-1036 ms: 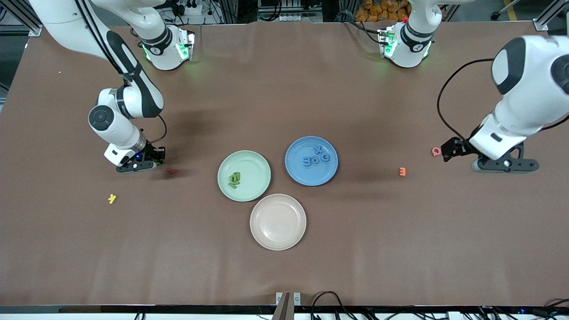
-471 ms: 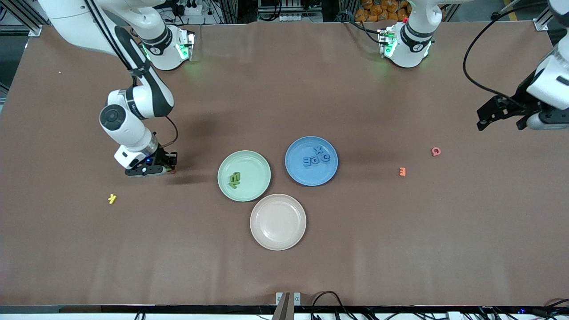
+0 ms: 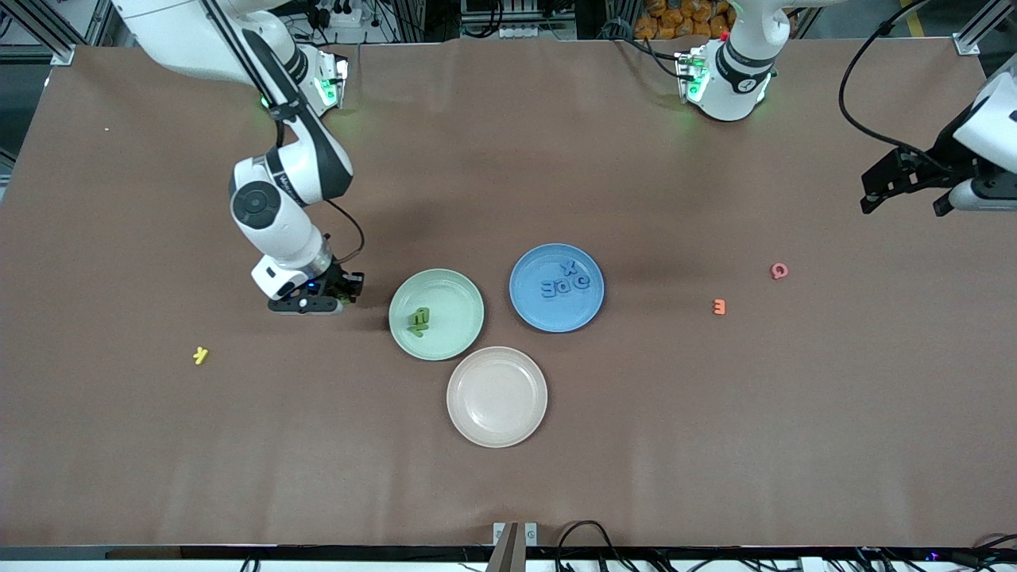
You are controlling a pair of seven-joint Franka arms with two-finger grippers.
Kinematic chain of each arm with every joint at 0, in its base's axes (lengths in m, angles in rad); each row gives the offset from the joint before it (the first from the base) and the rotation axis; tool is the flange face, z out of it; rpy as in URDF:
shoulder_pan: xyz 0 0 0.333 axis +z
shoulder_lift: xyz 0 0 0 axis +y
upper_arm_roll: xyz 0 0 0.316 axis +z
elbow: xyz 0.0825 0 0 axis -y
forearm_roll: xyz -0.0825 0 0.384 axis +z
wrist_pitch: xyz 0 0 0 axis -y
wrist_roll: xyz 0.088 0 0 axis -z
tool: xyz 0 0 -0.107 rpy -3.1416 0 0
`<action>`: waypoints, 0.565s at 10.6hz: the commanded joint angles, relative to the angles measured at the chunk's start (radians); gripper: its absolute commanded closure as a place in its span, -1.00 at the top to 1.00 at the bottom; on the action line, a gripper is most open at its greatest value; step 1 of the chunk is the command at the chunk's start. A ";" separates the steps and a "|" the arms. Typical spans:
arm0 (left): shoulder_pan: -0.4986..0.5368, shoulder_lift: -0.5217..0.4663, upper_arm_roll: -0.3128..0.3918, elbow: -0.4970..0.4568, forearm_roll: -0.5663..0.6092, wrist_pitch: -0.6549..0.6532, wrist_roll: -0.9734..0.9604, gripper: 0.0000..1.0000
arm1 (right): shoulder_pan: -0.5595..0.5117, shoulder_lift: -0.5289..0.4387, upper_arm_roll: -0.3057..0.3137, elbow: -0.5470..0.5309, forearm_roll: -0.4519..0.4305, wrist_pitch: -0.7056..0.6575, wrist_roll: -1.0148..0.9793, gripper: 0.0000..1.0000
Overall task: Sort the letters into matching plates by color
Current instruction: 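Move the left gripper aside while the right gripper carries B to the plate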
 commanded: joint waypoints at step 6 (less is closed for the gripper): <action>0.003 0.085 0.009 0.101 -0.030 -0.076 0.019 1.00 | 0.159 0.208 0.010 0.296 0.016 -0.057 0.323 -0.62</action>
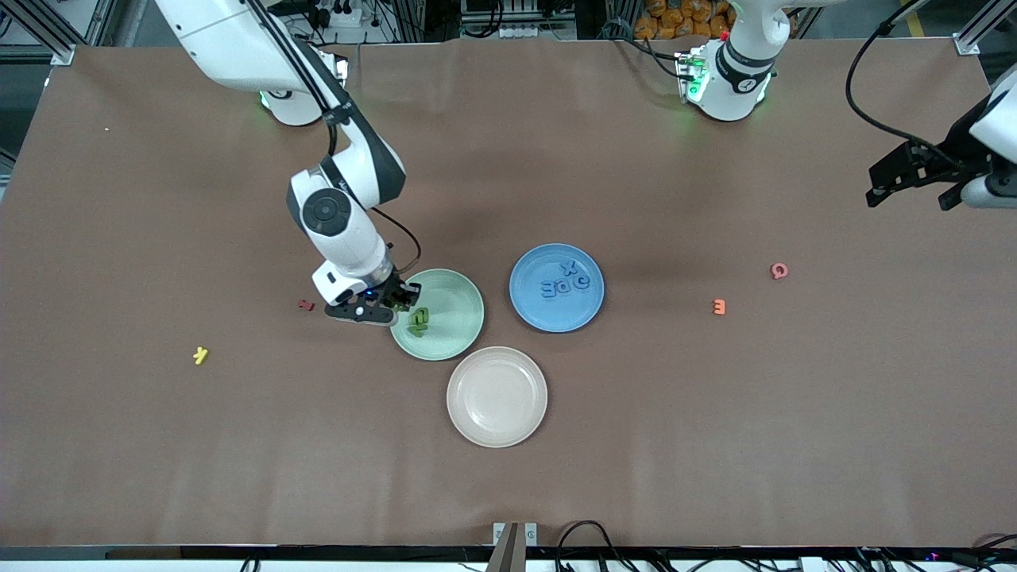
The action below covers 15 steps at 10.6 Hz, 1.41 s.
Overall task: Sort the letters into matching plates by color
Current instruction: 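Move the left gripper aside while the right gripper carries B to the plate, then drop the green B on the green plate with the right gripper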
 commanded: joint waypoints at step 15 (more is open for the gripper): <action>0.003 0.073 -0.003 0.060 -0.023 0.021 0.010 1.00 | -0.207 0.024 -0.105 0.118 -0.052 -0.165 -0.489 1.00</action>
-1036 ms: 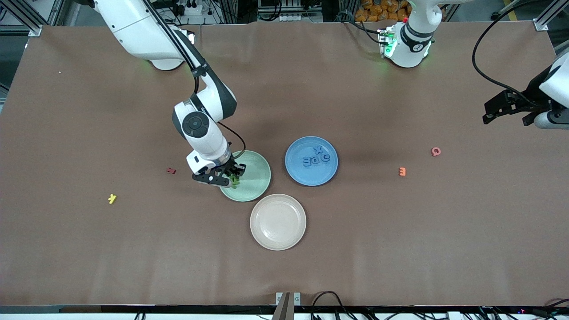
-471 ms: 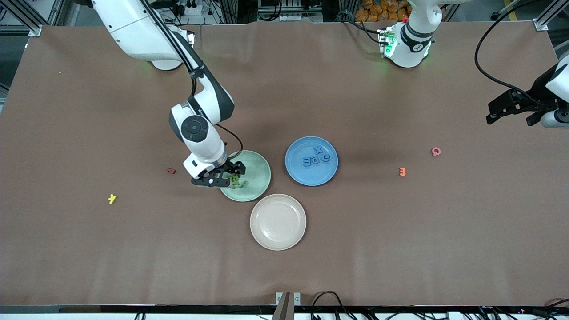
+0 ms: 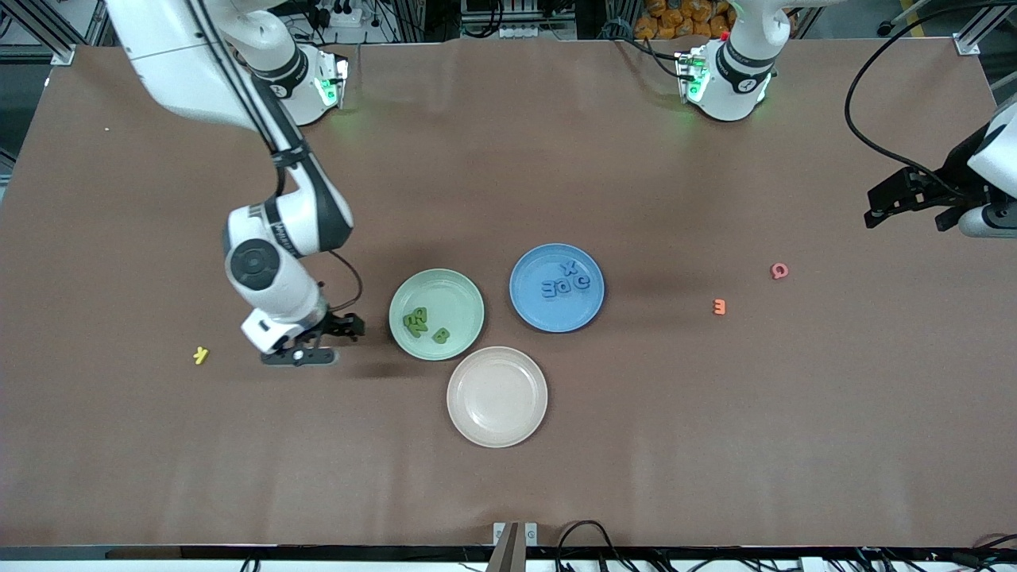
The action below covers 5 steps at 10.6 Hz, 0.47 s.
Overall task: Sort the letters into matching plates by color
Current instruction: 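Withdraw the right gripper from the green plate toward the letters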
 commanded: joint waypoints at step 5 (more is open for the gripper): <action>-0.006 0.007 -0.007 0.006 -0.016 0.018 0.003 1.00 | -0.194 -0.046 -0.041 -0.003 -0.017 -0.031 -0.289 1.00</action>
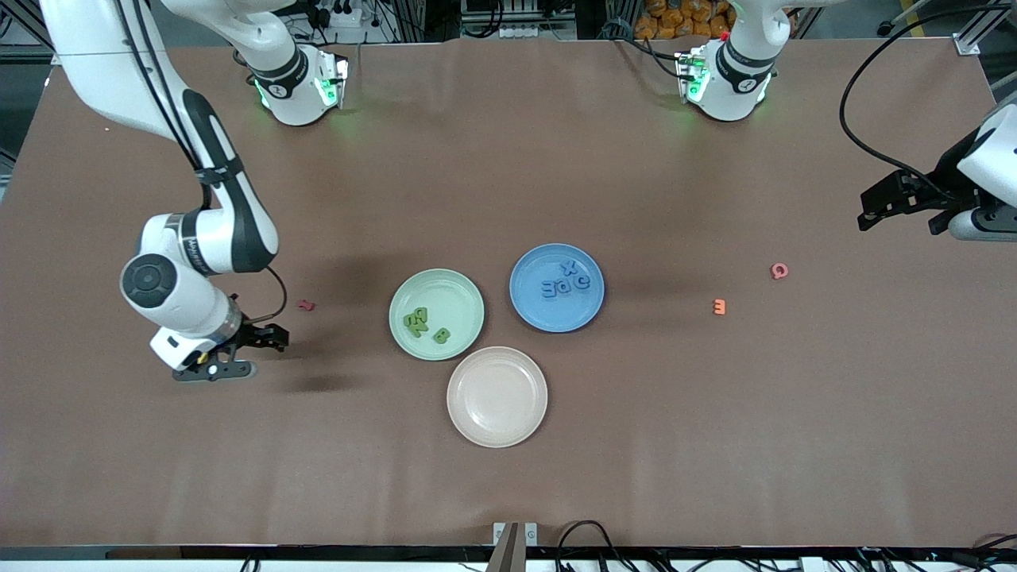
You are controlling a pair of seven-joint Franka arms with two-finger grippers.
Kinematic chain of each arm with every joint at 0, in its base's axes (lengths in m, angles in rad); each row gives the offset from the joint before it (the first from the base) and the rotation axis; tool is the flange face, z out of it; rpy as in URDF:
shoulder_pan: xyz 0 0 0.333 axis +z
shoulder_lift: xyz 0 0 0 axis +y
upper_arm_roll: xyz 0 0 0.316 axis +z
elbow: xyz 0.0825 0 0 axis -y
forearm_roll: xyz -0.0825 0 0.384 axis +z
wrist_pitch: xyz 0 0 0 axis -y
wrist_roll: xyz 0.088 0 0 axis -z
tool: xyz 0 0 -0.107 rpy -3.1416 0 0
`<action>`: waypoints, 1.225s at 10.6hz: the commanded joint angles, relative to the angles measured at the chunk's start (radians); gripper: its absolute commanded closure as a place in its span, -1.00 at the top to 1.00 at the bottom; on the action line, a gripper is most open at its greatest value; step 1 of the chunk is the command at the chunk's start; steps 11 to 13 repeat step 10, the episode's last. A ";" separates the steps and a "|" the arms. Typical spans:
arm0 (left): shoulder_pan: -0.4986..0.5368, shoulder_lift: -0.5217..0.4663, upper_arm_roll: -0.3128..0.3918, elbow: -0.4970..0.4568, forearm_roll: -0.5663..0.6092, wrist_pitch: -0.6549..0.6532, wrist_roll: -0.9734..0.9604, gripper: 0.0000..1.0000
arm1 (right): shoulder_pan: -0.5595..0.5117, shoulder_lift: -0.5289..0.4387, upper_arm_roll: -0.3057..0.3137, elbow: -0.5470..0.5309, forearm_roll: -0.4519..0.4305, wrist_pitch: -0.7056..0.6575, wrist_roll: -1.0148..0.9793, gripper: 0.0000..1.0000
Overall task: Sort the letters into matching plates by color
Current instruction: 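Withdraw the right gripper from the green plate toward the letters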
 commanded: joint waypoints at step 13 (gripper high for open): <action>0.007 0.021 0.003 0.012 -0.013 0.018 -0.002 1.00 | -0.079 -0.295 -0.018 0.275 -0.024 -0.727 -0.031 1.00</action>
